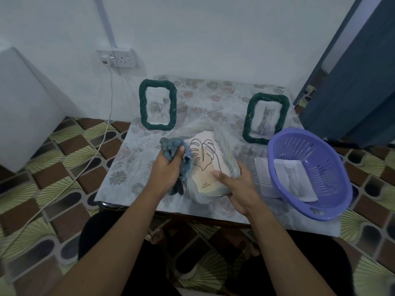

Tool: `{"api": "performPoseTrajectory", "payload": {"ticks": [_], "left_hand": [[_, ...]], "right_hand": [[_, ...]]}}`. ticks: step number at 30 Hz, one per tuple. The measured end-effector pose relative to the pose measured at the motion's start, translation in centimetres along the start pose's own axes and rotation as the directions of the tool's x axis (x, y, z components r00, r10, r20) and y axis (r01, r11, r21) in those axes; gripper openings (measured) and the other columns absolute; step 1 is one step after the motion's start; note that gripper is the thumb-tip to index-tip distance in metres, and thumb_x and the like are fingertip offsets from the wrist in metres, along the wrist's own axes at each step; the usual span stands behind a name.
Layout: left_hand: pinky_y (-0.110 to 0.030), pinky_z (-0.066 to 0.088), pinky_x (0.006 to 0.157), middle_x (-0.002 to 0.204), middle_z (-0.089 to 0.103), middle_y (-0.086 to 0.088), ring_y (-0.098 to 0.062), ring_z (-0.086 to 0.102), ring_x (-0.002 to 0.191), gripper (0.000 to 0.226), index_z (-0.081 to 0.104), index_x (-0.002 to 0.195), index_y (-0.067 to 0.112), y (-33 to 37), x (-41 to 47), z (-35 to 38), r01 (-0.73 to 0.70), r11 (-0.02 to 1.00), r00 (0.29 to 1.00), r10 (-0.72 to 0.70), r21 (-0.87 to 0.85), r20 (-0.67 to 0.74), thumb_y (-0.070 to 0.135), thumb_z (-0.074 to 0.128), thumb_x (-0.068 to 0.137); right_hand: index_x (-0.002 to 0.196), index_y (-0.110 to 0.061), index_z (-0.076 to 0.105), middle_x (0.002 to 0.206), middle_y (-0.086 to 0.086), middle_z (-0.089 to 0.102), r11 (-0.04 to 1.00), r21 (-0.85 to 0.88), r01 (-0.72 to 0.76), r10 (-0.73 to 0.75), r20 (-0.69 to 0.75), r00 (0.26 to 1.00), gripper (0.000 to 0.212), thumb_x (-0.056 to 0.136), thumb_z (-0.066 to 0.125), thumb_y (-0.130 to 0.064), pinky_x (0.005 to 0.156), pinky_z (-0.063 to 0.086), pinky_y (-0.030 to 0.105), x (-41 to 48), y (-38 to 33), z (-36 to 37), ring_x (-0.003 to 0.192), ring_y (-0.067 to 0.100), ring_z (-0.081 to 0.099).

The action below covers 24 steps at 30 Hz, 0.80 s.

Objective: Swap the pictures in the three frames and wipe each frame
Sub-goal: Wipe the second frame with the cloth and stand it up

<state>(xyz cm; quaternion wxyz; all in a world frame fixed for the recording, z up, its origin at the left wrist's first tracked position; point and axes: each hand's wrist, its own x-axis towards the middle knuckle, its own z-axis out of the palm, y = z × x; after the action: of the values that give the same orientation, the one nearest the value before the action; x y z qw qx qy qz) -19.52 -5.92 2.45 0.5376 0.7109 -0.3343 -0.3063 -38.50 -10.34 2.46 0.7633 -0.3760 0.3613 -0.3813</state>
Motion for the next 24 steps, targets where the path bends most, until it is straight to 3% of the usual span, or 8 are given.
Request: {"api": "performPoseTrajectory", "payload": {"ticks": [5, 9, 14, 18, 24], "left_hand": [[-0.034, 0.052, 0.074, 0.084, 0.07, -0.003, -0.019, 0.067, 0.082, 0.036, 0.069, 0.09, 0.015, -0.3, 0.3, 0.0, 0.021, 0.991, 0.994, -0.035, -0.135, -0.099, 0.047, 0.053, 0.097], [-0.035, 0.044, 0.061, 0.064, 0.06, -0.006, -0.019, 0.058, 0.064, 0.043, 0.061, 0.069, 0.014, 0.1, 0.3, 0.0, 0.015, 0.984, 0.976, -0.053, -0.179, -0.21, 0.046, 0.054, 0.097], [-0.04, 0.054, 0.072, 0.072, 0.07, 0.0, -0.019, 0.067, 0.074, 0.032, 0.068, 0.074, 0.021, -0.1, 0.4, 0.1, 0.066, 0.968, 0.99, -0.094, -0.24, -0.105, 0.042, 0.059, 0.095], [-0.032, 0.054, 0.07, 0.076, 0.074, 0.001, -0.022, 0.07, 0.081, 0.022, 0.071, 0.078, 0.019, -0.5, 0.0, 0.3, 0.058, 0.966, 0.997, -0.069, -0.251, -0.035, 0.03, 0.063, 0.095], [-0.027, 0.041, 0.055, 0.058, 0.057, 0.002, -0.01, 0.054, 0.054, 0.043, 0.055, 0.063, 0.021, 0.0, -1.1, 0.7, -0.004, 0.968, 0.965, -0.062, -0.252, -0.254, 0.046, 0.053, 0.097]], "right_hand": [[0.118, -0.01, 0.062, 0.112, 0.012, 0.073, 0.999, -0.016, -0.035, 0.036, 0.026, 0.999, 0.043, 0.078, 0.07, 0.006, 0.079, 0.06, 0.038, 0.0, -0.3, 0.1, 0.103, 0.028, 0.07], [0.126, -0.004, 0.057, 0.116, 0.015, 0.071, 0.999, -0.006, -0.054, 0.054, 0.035, 0.998, 0.052, 0.077, 0.072, 0.003, 0.082, 0.059, 0.039, -0.5, 0.3, 0.2, 0.106, 0.03, 0.069], [0.119, -0.009, 0.062, 0.114, 0.013, 0.072, 0.999, -0.007, -0.047, 0.047, 0.045, 0.998, 0.047, 0.074, 0.072, 0.001, 0.087, 0.059, 0.042, -0.8, -0.1, -0.1, 0.107, 0.03, 0.069], [0.118, -0.011, 0.062, 0.114, 0.012, 0.072, 0.998, -0.052, -0.042, 0.045, 0.072, 0.996, 0.042, 0.08, 0.068, 0.007, 0.089, 0.058, 0.043, -0.8, -0.5, -0.5, 0.107, 0.029, 0.069], [0.125, -0.007, 0.058, 0.117, 0.014, 0.071, 0.997, -0.063, -0.04, 0.045, 0.077, 0.996, 0.049, 0.08, 0.069, 0.008, 0.088, 0.058, 0.04, -1.0, -0.3, -0.4, 0.109, 0.03, 0.068]]}}
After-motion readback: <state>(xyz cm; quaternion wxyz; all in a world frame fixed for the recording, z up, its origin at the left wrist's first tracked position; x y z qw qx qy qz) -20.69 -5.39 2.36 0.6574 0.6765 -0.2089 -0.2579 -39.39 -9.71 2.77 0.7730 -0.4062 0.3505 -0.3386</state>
